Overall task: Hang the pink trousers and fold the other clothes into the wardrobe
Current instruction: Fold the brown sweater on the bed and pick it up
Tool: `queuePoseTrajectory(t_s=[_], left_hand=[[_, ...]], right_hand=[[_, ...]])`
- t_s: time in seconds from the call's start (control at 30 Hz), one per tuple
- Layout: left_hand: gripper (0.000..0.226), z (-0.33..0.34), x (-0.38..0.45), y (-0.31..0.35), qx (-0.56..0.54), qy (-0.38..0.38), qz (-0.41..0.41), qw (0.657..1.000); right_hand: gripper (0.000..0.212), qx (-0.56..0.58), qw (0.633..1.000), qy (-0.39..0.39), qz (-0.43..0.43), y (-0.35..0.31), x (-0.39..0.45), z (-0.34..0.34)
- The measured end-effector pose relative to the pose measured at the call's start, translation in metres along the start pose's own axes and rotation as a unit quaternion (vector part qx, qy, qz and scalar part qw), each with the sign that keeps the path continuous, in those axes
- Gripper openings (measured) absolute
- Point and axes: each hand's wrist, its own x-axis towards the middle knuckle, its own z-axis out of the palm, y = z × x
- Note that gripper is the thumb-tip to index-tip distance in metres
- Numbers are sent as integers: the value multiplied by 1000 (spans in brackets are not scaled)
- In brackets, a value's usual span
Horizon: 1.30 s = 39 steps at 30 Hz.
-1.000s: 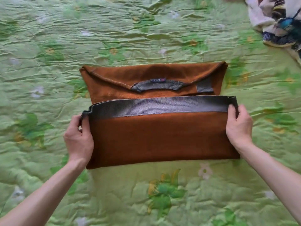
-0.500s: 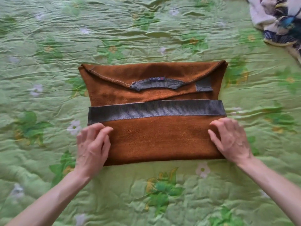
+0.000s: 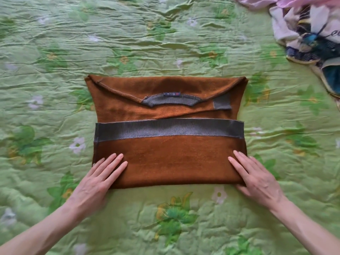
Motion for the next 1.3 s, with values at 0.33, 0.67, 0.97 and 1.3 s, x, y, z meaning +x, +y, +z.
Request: queuePoseTrajectory(t_s=[0.33,0.67,0.97,1.3], left_hand=[[119,-52,-19,-5,-110,-34,-35,993],[15,-124,-23,-33,-272,127,-170,939],[12,-139,83,-66,-403,256,-310,822],[31,-107,170,-107,-209,312,-422,825]], right_hand=[[55,43,995,44,-73,28,-14,-54],[32,272,956,50,98,44,-19,-121],[15,418,814,223,337,47,107,-124],[48,290,822,239,428,72,224,-82]])
